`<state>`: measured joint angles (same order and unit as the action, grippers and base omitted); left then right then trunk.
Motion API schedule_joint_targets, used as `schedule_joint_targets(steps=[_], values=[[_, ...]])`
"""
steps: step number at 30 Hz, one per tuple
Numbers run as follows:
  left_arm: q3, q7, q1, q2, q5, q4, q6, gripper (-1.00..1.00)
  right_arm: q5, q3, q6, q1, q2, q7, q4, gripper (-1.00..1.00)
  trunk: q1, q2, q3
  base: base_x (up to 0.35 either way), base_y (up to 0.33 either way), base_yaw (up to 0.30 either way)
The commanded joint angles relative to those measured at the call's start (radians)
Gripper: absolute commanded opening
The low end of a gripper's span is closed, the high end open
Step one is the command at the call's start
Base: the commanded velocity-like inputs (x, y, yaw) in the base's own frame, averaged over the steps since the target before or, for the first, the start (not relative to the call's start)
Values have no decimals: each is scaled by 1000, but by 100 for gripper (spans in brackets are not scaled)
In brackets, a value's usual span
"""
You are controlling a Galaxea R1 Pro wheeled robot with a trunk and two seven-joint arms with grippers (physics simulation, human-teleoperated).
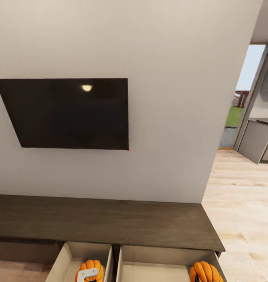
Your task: Place each of the two pumpkins and all three candles from the living room inside a cabinet in the living room (use any cabinet), then make sure every cabinet is closed, and position the cauldron so it is next to a table in the living room.
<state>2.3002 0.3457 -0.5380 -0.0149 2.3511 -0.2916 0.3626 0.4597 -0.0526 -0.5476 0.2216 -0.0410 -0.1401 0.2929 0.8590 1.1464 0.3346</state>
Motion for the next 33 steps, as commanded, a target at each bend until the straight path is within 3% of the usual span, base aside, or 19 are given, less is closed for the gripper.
schedule_joint_targets(steps=[1,13,14,16,18,27,33], values=[[8,6,-2,0,5,-4,7,-100,0,-6,-2,1,-1,-6,0,-100,0,1,1,51,-223,-213],[8,6,-2,0,5,-4,7,-100,-1,-6,-2,1,0,-6,0,-100,0,1,-1,9,-244,-87],[8,6,-2,0,5,-4,7,-100,-6,-7,-2,1,0,-6,0,-100,0,1,-1,120,-147,-1],[8,6,-2,0,5,-4,8,-100,-73,-5,-2,1,0,-6,0,-100,0,1,-1,205,-192,0],[8,6,-2,0,5,-4,8,-100,-106,-3,-2,1,0,-8,-1,-100,0,1,-1,230,-209,0],[8,6,-2,-1,5,-4,9,-100,-121,0,-2,1,0,-9,-1,-100,0,1,-1,256,-74,0],[8,6,-2,-1,5,-4,9,-100,-123,-2,-2,1,0,-9,-1,-100,0,1,-1,65,-1,0]])
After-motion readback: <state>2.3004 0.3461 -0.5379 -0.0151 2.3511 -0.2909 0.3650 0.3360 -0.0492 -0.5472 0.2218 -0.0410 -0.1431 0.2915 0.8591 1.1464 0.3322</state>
